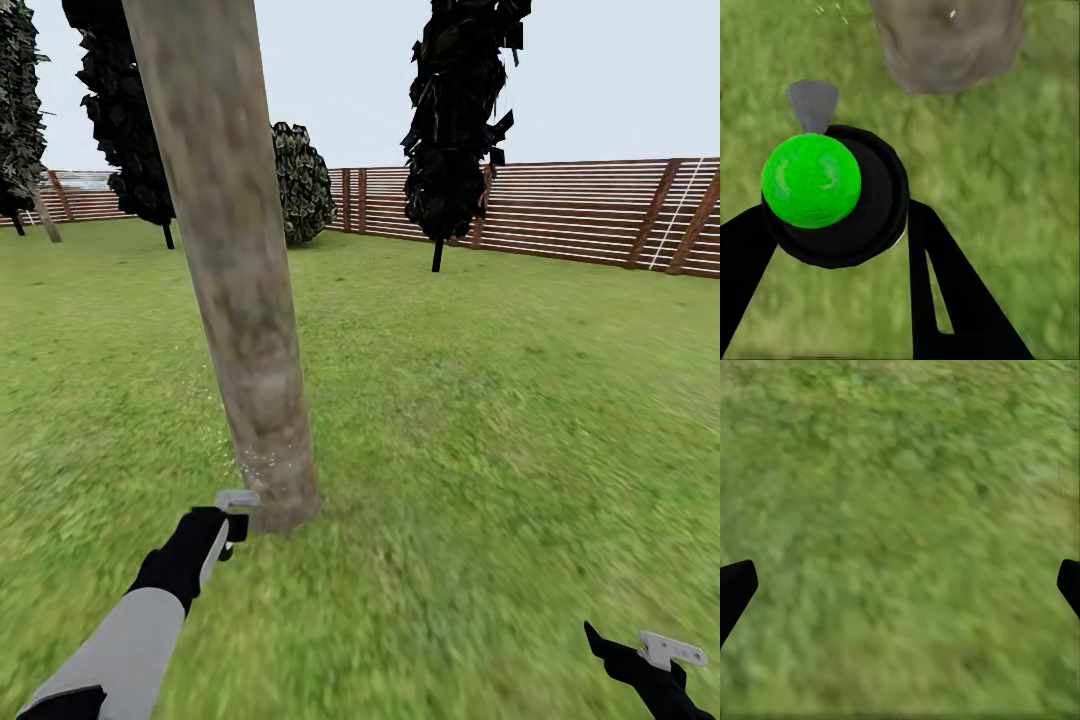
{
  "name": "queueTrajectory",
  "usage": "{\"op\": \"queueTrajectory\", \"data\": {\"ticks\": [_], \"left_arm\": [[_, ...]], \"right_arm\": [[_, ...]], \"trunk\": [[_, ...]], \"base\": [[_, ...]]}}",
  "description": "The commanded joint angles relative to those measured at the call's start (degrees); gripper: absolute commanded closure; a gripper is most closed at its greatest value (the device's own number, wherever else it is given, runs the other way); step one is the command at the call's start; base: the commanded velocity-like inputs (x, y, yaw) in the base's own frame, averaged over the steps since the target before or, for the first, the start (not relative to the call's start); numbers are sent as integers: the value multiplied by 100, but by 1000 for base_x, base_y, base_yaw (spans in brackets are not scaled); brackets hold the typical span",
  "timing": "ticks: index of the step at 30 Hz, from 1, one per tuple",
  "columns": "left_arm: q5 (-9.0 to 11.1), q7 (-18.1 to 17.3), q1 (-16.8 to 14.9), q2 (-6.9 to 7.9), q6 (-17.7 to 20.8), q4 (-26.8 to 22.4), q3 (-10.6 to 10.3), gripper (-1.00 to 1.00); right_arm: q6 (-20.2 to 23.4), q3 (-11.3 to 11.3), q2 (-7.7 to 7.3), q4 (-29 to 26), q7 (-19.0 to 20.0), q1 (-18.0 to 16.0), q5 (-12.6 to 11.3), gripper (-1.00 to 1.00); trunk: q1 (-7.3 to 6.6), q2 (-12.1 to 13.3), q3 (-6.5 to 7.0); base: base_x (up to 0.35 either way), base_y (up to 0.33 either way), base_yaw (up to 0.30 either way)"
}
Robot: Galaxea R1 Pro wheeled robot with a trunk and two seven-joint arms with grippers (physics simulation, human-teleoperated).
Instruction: In the garden, pick up the pesticide atomizer on the floor and spray pesticide onto both trees until each tree trunk is fully covered.
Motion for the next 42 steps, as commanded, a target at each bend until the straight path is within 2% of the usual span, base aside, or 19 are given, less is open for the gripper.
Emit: {"op": "queueTrajectory", "data": {"ticks": [1,3,7,8,9,12,18,22,24,26,27,29,30,34,36,38,39,42], "left_arm": [[25,-1,-1,5,8,-2,-8,100],[40,-1,-10,-51,23,-7,-43,100],[24,5,-38,-403,50,-14,-67,100],[22,4,-57,-562,195,-53,-77,100],[28,2,-68,-625,321,-175,-75,100],[33,0,-64,-676,512,-555,-74,100],[-3,2,-17,-602,638,-954,-90,100],[-23,12,-24,-614,642,-1002,-96,100],[-30,16,-68,-668,684,-1013,-99,100],[-20,17,-113,-696,882,-1078,-228,100],[-7,20,-139,-705,1028,-1181,-363,100],[14,25,-166,-750,1466,-1676,-600,100],[16,24,-164,-750,1726,-1931,-634,100],[7,7,-146,-672,1979,-2224,-622,100],[5,2,-151,-530,1996,-2238,-604,100],[51,0,-160,-227,2026,-2249,-528,100],[81,0,-165,-136,2047,-2250,-478,100],[122,-1,-165,-57,2072,-2294,-406,100]], "right_arm": [[0,0,0,0,0,0,0,-100],[-1,0,0,0,0,0,0,-100],[0,0,0,-1,1,0,0,-100],[1,0,-2,-4,0,0,0,-100],[0,0,-1,-3,0,0,0,-100],[-1,0,0,-7,1,0,0,-100],[0,0,0,-1,0,0,0,-100],[0,0,0,-2,0,0,0,-100],[1,0,0,-5,0,0,0,-100],[1,0,0,-5,0,0,0,-100],[0,0,0,-4,0,0,0,-100],[0,0,-1,-5,1,0,0,-100],[0,0,-2,-5,0,0,0,-100],[2,0,-1,-5,0,0,0,-100],[3,0,0,-3,0,0,0,-100],[2,0,0,-1,1,-1,0,-100],[4,0,0,0,0,0,0,-100],[0,0,0,0,0,0,0,-100]], "trunk": [[0,0,0],[0,0,0],[0,0,0],[0,0,0],[0,0,0],[0,0,0],[0,0,0],[0,0,0],[0,0,0],[0,0,0],[0,0,0],[0,0,0],[0,0,0],[0,0,0],[0,0,0],[0,0,0],[0,0,0],[0,0,0]], "base": [[0,0,0],[0,0,0],[0,0,0],[0,0,0],[0,0,0],[-40,16,0],[-264,119,0],[-55,27,0],[-6,3,0],[-2,1,0],[0,0,0],[0,0,0],[0,0,0],[0,0,0],[0,0,0],[0,0,0],[0,0,0],[0,0,0]]}}
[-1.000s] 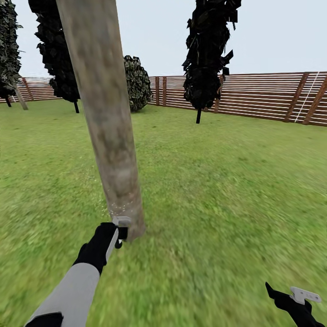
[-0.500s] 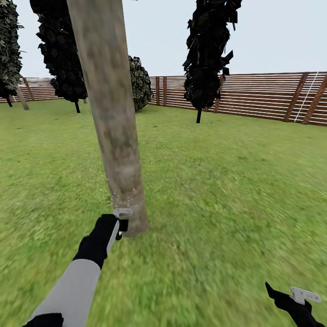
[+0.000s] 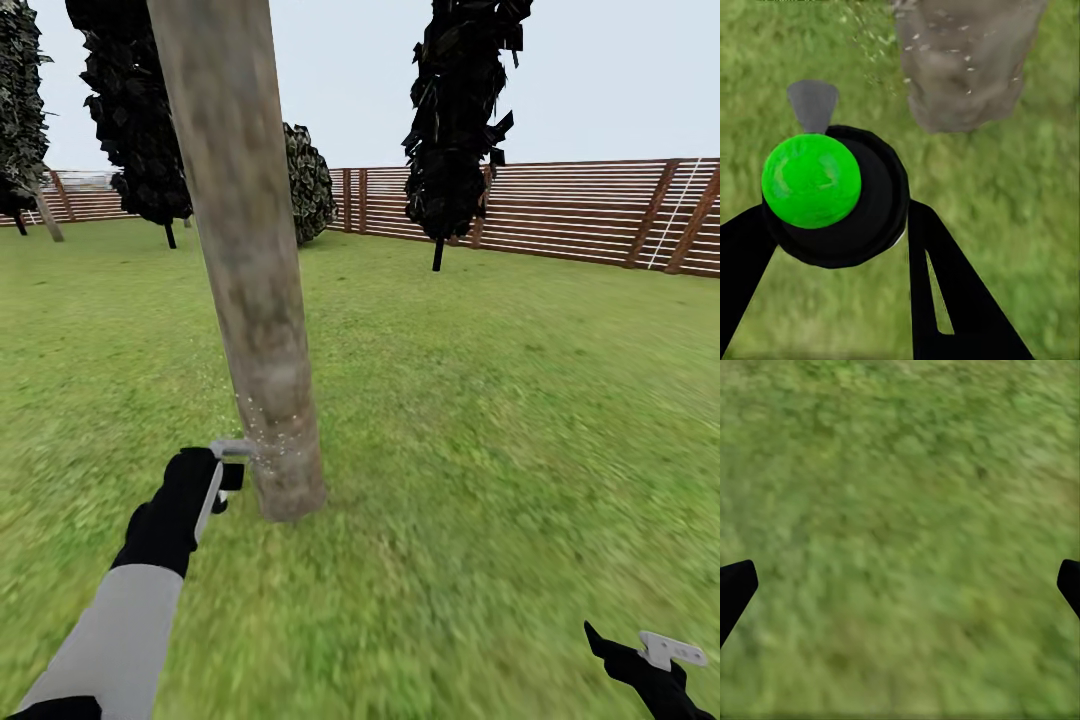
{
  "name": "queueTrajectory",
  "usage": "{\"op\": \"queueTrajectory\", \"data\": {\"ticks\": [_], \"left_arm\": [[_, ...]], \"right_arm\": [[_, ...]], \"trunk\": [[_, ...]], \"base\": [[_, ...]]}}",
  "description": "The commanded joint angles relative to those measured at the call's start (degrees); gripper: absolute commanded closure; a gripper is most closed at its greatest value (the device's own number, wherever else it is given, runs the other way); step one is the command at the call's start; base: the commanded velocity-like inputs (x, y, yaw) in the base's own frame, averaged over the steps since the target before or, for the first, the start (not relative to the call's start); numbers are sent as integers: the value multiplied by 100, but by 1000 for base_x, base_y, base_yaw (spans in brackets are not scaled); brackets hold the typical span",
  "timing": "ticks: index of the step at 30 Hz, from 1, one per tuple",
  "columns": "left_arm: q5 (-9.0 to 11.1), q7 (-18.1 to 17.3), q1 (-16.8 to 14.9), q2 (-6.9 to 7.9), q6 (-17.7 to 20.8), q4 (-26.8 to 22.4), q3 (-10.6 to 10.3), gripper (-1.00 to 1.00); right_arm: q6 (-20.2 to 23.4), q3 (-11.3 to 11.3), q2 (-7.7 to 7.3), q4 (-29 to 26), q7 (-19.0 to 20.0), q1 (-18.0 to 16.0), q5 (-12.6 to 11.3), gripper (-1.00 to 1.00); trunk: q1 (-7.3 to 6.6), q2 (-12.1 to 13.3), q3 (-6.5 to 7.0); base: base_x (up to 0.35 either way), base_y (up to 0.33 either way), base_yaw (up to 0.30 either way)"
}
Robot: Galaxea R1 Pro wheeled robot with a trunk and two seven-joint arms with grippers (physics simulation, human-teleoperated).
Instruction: In the garden, pick up the pesticide atomizer on the floor and spray pesticide onto both trees until each tree trunk is fully covered.
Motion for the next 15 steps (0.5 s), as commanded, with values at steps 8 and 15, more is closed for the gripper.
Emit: {"op": "queueTrajectory", "data": {"ticks": [8,15], "left_arm": [[5,0,-5,-537,196,-688,-461,100],[-20,0,-56,-442,241,-911,-407,100]], "right_arm": [[0,0,0,0,0,0,0,-100],[0,0,0,0,0,0,0,-100]], "trunk": [[0,0,0],[0,0,0]], "base": [[0,0,0],[0,0,0]]}}
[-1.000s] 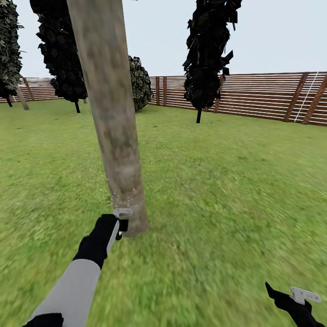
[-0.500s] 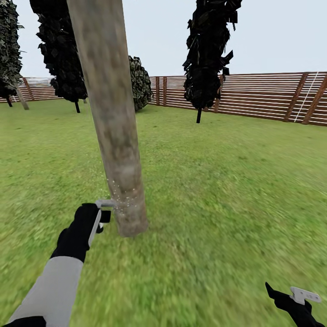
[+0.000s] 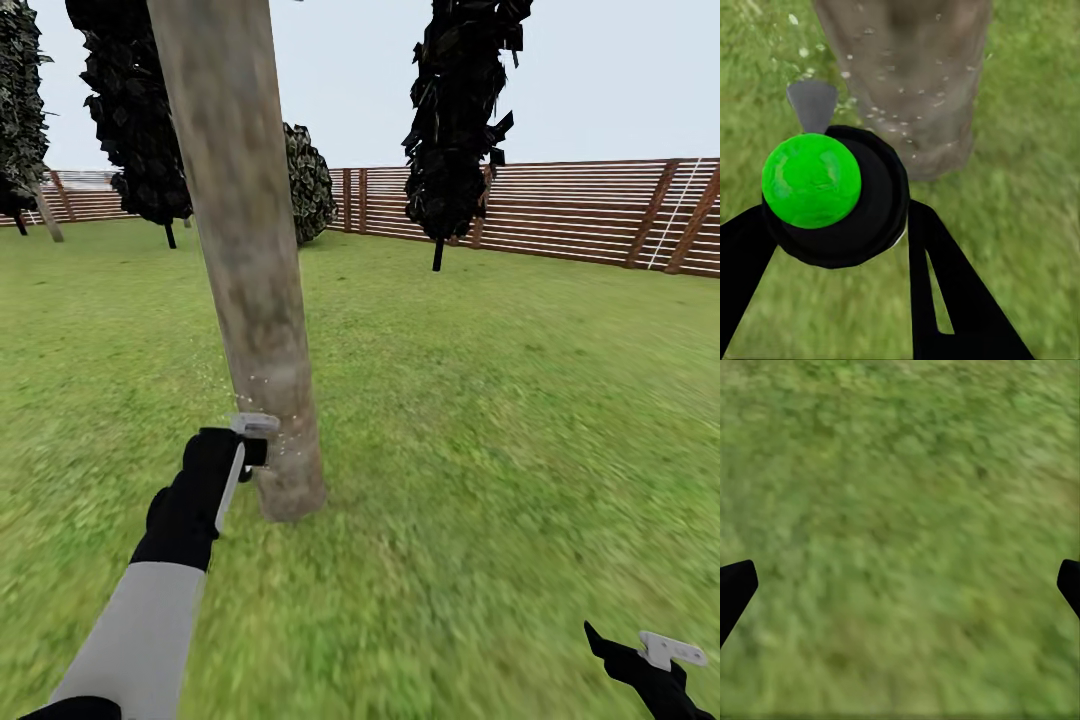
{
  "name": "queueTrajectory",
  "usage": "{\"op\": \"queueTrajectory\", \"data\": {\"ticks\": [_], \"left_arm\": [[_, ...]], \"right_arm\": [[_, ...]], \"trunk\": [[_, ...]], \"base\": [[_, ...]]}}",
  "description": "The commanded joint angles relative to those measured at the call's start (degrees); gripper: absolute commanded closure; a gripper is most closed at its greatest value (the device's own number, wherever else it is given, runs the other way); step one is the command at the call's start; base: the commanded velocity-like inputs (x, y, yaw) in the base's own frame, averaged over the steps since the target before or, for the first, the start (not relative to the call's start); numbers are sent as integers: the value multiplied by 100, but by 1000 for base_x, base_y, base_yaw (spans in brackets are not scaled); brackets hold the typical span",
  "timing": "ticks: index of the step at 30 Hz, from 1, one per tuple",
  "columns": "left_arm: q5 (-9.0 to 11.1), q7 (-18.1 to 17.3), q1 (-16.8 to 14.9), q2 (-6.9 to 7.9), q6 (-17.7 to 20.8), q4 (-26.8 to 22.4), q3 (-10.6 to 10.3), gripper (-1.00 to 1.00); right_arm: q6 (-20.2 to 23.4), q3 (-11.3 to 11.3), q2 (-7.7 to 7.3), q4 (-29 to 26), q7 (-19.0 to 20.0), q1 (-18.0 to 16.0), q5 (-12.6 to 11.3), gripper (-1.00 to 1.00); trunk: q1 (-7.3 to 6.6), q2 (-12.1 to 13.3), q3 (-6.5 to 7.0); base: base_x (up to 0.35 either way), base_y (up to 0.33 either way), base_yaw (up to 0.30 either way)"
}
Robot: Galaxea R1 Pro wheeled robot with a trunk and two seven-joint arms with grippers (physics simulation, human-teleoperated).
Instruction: In the garden, pick up the pesticide atomizer on the floor and spray pesticide onto both trees until each tree trunk is fully covered.
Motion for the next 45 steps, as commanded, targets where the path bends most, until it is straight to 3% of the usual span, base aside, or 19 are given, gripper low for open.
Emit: {"op": "queueTrajectory", "data": {"ticks": [1,3,6,8,11,17,20,24,26,27,30,33,36,37,45], "left_arm": [[34,-1,-13,101,3,-5,65,100],[40,-1,-26,270,5,-7,144,100],[48,-1,-49,366,13,-8,131,100],[47,-1,-47,310,14,-8,63,100],[111,-1,-55,209,15,-53,-254,100],[251,-1,-78,-143,15,-281,-312,100],[261,-1,-80,-161,15,-292,-311,100],[244,-1,-87,-47,15,-521,-182,100],[264,-7,-90,95,15,-634,149,100],[268,-8,-90,141,17,-646,207,100],[272,-9,-90,158,23,-668,237,100],[273,-26,-106,-31,33,-691,93,100],[282,-74,-170,-218,50,-693,-364,100],[283,-77,-182,-257,54,-693,-425,100],[282,-86,-105,-259,55,-622,-476,100]], "right_arm": [[2,0,0,0,0,0,0,-100],[3,0,0,0,2,0,0,-100],[2,0,0,0,0,0,0,-100],[1,0,0,0,0,0,0,-100],[1,0,0,0,0,0,0,-100],[3,0,0,0,0,0,0,-100],[4,0,0,-1,0,0,0,-100],[3,0,-3,-2,0,0,0,-100],[3,0,0,-1,0,0,0,-100],[2,0,0,-2,0,0,0,-100],[3,0,0,-2,1,0,0,-100],[5,0,0,-3,0,0,0,-100],[4,0,0,-8,0,0,0,-100],[3,0,0,-8,1,0,0,-100],[4,0,0,0,0,0,0,-100]], "trunk": [[0,0,0],[0,0,0],[0,0,0],[0,0,0],[0,0,0],[0,0,0],[0,0,0],[0,0,0],[0,0,0],[0,0,0],[0,0,0],[0,0,0],[0,0,0],[0,0,0],[0,0,0]], "base": [[0,0,0],[0,0,0],[0,0,0],[0,0,0],[-186,0,0],[-260,0,0],[-32,0,0],[-3,0,0],[0,0,0],[0,0,0],[0,0,0],[0,0,0],[0,0,0],[0,0,0],[0,0,0]]}}
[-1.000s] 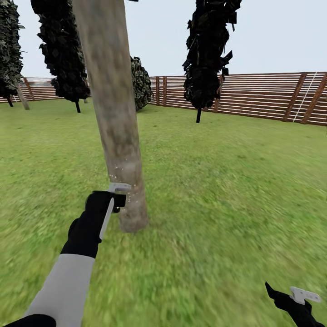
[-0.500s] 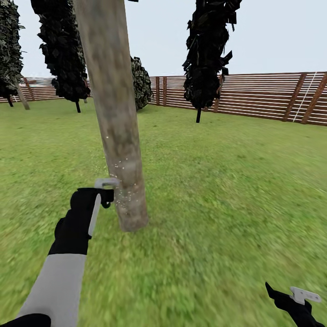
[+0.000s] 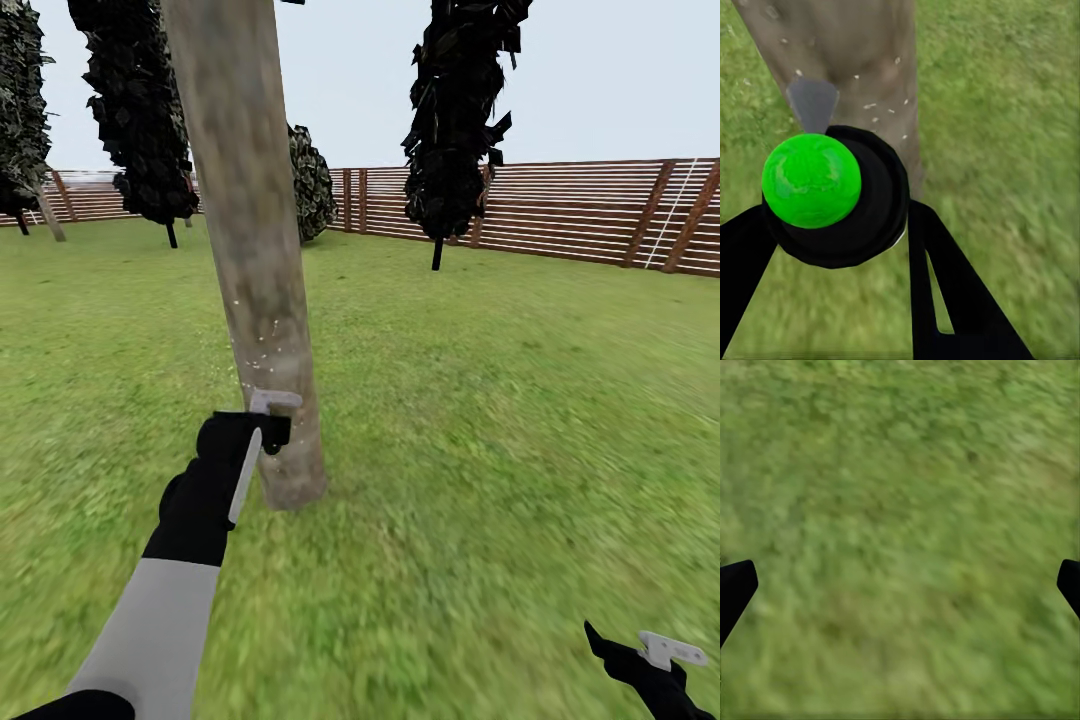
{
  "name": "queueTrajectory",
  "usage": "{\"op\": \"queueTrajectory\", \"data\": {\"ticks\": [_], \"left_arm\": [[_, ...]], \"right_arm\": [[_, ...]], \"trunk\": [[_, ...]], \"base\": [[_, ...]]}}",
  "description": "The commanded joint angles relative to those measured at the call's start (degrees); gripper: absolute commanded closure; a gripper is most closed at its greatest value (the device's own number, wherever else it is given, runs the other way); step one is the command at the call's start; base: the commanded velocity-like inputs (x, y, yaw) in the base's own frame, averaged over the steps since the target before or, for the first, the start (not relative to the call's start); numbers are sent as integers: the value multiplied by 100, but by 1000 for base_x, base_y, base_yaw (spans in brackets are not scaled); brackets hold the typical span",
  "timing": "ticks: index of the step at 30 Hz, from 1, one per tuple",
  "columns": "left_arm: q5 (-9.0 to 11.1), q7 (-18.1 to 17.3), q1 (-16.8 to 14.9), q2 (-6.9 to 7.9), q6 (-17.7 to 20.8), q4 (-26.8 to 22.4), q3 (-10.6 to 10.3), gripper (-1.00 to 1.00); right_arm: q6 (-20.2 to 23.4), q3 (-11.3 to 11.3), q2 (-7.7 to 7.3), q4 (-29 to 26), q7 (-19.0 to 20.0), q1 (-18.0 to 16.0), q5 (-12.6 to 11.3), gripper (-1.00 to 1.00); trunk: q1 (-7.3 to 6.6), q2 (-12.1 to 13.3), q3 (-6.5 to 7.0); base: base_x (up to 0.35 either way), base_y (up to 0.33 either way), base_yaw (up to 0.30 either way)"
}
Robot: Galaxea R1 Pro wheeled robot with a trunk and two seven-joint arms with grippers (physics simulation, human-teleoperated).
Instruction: In the garden, pick up the pesticide atomizer on the floor and spray pesticide onto both trees until each tree trunk is fully covered.
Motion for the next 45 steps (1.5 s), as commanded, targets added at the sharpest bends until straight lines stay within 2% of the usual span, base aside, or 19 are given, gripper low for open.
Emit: {"op": "queueTrajectory", "data": {"ticks": [1,5,9,13,16,20,22,24,26,27,35,45], "left_arm": [[-4,-2,90,3,-5,68,-3,100],[-13,9,198,12,-55,590,-5,100],[-21,16,208,21,-193,1464,0,100],[-31,80,209,22,-893,2215,32,100],[-33,92,209,19,-1115,2559,183,100],[-33,107,209,23,-2122,3285,593,100],[-43,186,209,29,-2721,3842,842,100],[-35,410,209,35,-3220,4194,963,100],[-21,958,209,39,-3927,4849,1028,100],[-18,1071,209,41,-4029,4985,1023,100],[-22,1092,209,31,-4123,5112,997,100],[-20,1079,287,16,-4144,5114,988,100]], "right_arm": [[-2,0,0,13,0,0,0,-100],[-5,0,0,104,0,0,0,-100],[-5,0,0,114,0,0,0,-100],[-5,0,0,116,0,0,0,-100],[-5,0,0,122,0,0,0,-100],[-5,0,0,123,0,0,0,-100],[-5,3,0,124,1,0,0,-100],[1,1,0,125,7,0,0,-100],[3,3,0,132,9,0,0,-100],[3,6,0,132,9,0,2,-100],[2,9,0,176,9,0,1,-100],[-5,9,9,321,9,0,0,-100]], "trunk": [[0,0,0],[0,0,0],[0,0,0],[0,0,0],[0,0,0],[0,0,0],[0,0,0],[0,0,0],[0,0,0],[0,0,0],[0,0,0],[0,0,0]], "base": [[0,0,0],[0,0,0],[0,0,0],[0,0,0],[0,0,0],[0,0,0],[0,0,0],[0,0,0],[0,0,0],[0,0,0],[1,-24,0],[81,-259,2]]}}
